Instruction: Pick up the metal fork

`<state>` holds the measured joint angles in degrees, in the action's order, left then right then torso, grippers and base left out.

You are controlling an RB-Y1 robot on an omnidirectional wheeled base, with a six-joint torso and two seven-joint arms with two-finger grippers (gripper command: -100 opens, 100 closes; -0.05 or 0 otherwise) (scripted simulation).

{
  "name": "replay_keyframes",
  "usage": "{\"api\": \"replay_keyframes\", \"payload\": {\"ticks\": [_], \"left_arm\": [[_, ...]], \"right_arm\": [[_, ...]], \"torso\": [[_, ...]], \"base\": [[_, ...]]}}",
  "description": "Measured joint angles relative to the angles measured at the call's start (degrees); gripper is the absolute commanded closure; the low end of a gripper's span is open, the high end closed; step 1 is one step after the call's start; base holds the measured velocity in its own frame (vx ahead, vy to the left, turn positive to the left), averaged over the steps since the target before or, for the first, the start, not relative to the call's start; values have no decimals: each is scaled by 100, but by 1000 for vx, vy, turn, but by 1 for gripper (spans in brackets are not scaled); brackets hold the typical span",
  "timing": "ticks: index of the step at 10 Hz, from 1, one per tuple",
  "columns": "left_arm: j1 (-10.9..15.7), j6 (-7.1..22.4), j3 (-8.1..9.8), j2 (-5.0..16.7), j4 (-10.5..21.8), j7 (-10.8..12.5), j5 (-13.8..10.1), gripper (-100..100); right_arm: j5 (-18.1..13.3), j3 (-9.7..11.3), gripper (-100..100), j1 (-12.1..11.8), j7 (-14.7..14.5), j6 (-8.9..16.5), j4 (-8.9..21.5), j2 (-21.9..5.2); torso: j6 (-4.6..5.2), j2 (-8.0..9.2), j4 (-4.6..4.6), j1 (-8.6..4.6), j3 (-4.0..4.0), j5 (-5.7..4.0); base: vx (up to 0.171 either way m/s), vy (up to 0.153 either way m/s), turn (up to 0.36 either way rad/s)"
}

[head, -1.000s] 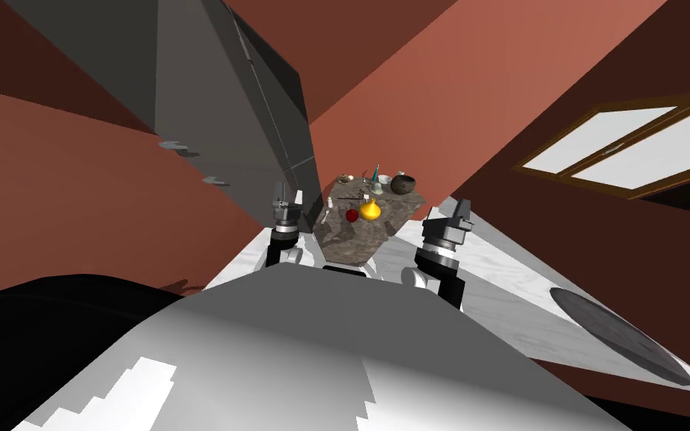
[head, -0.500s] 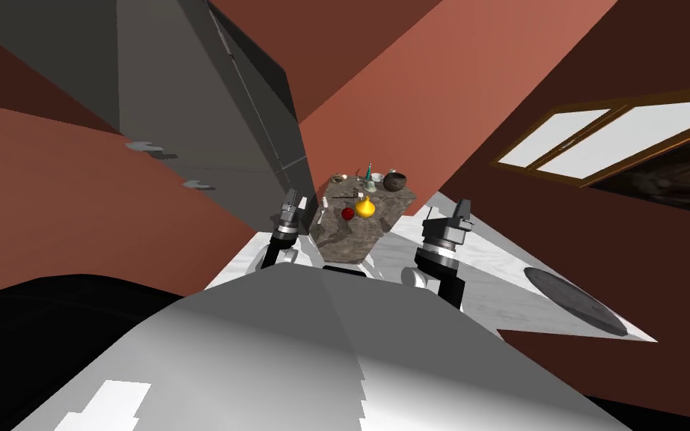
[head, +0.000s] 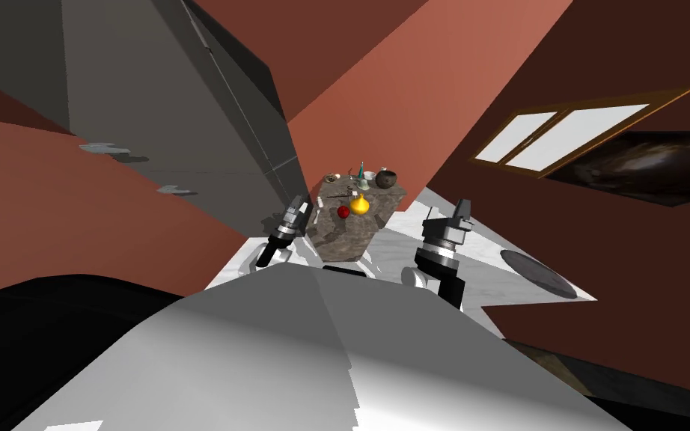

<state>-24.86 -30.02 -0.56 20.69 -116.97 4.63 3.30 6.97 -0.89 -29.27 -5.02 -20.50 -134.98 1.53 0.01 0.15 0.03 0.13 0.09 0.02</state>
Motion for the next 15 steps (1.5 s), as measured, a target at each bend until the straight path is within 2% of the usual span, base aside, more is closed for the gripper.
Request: {"api": "replay_keyframes", "payload": {"ticks": [5,8,10,11,13,15], "left_arm": [[29,347,6,840,497,-122,54,-100],[165,530,-42,1282,900,-149,95,-100],[108,581,-58,1544,1068,-158,120,-100],[153,652,-83,1727,1233,-136,132,-100],[96,829,-112,2027,1276,-111,159,-100],[156,1015,-220,2285,1494,-97,218,-100]], "right_arm": [[0,0,0,0,0,0,0,0],[0,0,0,-1,0,0,0,0],[0,-1,0,-1,0,0,0,0],[0,0,0,-1,0,0,0,0],[0,-1,0,-1,0,0,0,0],[0,-1,0,-2,0,0,0,0]], "torso": [[0,-3,0,-3,-2,0],[-1,-8,-2,0,-5,0],[-3,-11,-2,-2,-6,0],[-1,-13,-2,-3,-7,0],[-3,-15,-3,-6,-8,-1],[-6,-19,-3,-6,-10,-1]], "base": [[-38,17,-155],[-25,15,-150],[-18,7,-195],[-14,10,-41],[-7,-1,-158],[-1,-2,-83]]}}
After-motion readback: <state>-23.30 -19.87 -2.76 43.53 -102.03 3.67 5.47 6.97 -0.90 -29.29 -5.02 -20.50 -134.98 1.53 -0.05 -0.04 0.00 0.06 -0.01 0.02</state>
